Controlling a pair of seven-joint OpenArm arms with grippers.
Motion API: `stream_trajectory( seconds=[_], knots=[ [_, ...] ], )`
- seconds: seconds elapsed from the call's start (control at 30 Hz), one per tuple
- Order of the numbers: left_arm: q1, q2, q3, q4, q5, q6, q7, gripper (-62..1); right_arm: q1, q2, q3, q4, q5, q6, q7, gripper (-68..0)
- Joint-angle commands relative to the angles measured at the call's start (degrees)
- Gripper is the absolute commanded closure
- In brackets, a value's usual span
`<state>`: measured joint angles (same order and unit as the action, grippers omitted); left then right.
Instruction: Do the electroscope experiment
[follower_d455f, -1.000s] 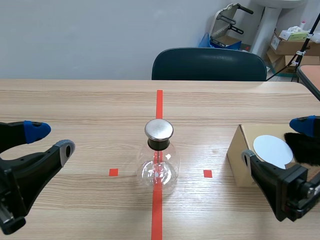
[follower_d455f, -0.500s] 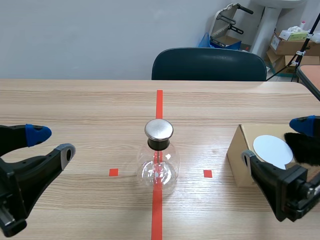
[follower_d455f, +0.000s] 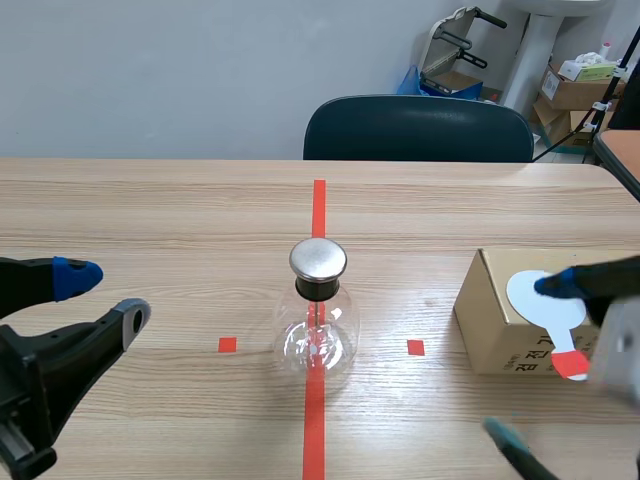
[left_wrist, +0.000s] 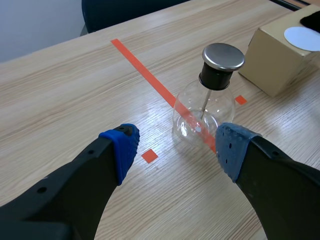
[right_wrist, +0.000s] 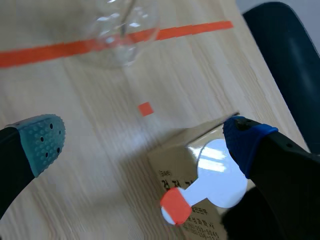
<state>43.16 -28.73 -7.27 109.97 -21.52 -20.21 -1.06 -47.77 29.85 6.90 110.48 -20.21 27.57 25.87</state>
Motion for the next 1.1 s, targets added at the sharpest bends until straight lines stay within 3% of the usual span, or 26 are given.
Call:
stream_trajectory(
  seconds=[0.0,0.1,0.2,0.37,0.73,0.93,1.07],
  knots=[
    [-0.02,-0.31,0.17,0.33,-0.11,-0.13,-0.37,-35.6,-2.91,-0.04,-0.15,0.37,-3.98,-3.02,3.1,-67.9],
    [0.0,-2.99,1.2,0.33,-0.13,-0.42,-0.61,-35.6,-7.32,-0.04,-0.15,0.31,-13.0,-12.37,7.23,-67.9],
    [0.0,-6.27,3.56,0.33,-0.13,-0.66,-2.08,-35.6,-10.8,-0.42,-0.15,-0.04,-17.99,-21.88,8.17,-67.9],
    [-0.15,-11.5,7.89,0.33,-0.11,-0.55,-7.04,-35.6,-11.43,-3.61,-0.15,-3.72,-25.9,-32.98,8.02,-67.9],
    [-0.2,-24.06,15.17,0.33,-0.13,-0.07,-18.27,-35.6,-6.32,-10.47,-0.15,-17.14,-40.11,-48.89,7.63,-67.9],
    [-0.2,-28.52,17.79,0.35,-0.09,-0.07,-23.56,-35.6,-2.38,-12.46,-0.24,-21.77,-41.57,-59.49,6.25,-67.9],
    [-0.52,-31.06,20.0,0.35,0.02,-0.07,-26.6,-35.6,0.07,-13.29,-1.53,-24.15,-43.15,-62.84,1.7,-67.9]
  ],
)
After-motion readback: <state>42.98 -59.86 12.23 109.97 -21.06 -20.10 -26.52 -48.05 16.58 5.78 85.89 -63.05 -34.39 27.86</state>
